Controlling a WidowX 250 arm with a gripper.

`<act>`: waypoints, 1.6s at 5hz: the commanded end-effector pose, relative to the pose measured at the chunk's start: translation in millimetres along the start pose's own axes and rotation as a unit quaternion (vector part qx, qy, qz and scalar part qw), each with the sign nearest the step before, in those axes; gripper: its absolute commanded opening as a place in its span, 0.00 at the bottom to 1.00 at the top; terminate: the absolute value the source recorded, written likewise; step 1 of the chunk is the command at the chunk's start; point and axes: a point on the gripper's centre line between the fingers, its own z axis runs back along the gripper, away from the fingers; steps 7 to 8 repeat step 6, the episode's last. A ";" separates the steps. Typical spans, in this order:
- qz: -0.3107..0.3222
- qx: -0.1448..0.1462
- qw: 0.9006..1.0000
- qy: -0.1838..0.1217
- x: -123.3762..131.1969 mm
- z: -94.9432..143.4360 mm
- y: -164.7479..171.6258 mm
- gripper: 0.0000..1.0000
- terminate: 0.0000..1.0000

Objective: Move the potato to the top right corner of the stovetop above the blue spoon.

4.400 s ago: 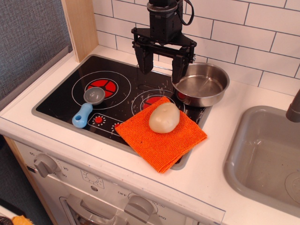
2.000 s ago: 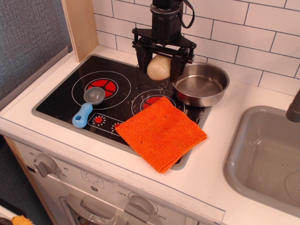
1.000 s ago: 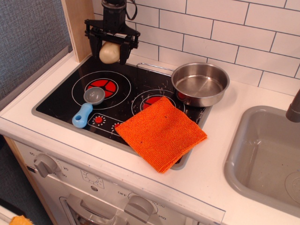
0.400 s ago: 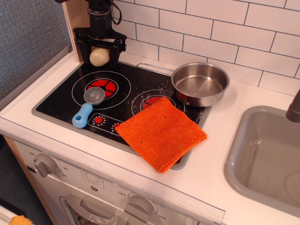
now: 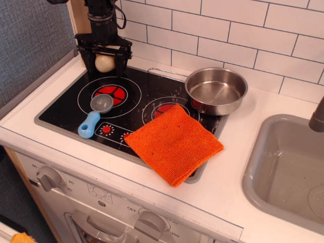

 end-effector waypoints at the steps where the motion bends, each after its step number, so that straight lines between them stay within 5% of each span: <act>1: -0.026 0.033 0.998 -0.048 10.6 90.2 -4.2 1.00 0.00; 5: -0.043 0.019 0.997 -0.056 -18.5 105.6 -22.1 1.00 0.00; 6: -0.043 0.019 0.997 -0.056 -18.5 105.6 -22.1 1.00 1.00; 8: -0.043 0.019 0.997 -0.056 -18.5 105.6 -22.1 1.00 1.00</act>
